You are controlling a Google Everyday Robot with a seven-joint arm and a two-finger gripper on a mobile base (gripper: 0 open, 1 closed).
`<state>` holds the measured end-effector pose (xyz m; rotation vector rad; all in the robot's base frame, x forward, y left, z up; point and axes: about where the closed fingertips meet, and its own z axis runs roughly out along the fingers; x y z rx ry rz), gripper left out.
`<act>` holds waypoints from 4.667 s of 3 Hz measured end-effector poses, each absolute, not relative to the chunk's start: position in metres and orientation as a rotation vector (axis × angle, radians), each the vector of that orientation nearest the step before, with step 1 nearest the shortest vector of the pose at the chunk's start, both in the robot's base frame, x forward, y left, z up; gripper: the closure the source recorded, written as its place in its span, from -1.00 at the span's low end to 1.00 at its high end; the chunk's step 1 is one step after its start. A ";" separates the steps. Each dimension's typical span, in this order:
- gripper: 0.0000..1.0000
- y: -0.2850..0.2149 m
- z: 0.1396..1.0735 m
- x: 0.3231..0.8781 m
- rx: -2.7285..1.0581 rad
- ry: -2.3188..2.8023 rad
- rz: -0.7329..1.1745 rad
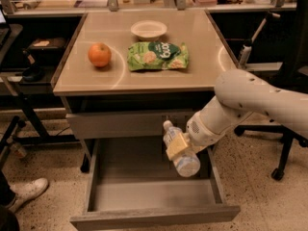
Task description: Place blue plastic bottle into middle drawer
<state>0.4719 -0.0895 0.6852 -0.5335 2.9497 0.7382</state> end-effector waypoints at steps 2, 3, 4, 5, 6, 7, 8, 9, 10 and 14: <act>1.00 -0.088 0.669 0.470 -0.530 2.973 0.772; 1.00 -0.085 0.642 0.471 -0.410 2.975 0.824; 1.00 -0.086 0.606 0.481 -0.262 2.961 0.879; 1.00 -0.087 0.554 0.472 -0.105 3.008 0.960; 1.00 -0.087 0.554 0.472 -0.105 3.008 0.960; 1.00 -0.063 0.538 0.469 -0.050 2.972 1.057; 1.00 -0.029 0.524 0.470 -0.026 2.921 1.176; 1.00 0.005 0.515 0.467 -0.045 2.899 1.297; 1.00 0.010 0.512 0.465 -0.048 2.899 1.315; 1.00 -0.007 0.444 0.501 0.114 2.858 1.265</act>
Offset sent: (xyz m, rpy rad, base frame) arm -0.0016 0.0012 -0.0156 0.0121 0.0324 0.0034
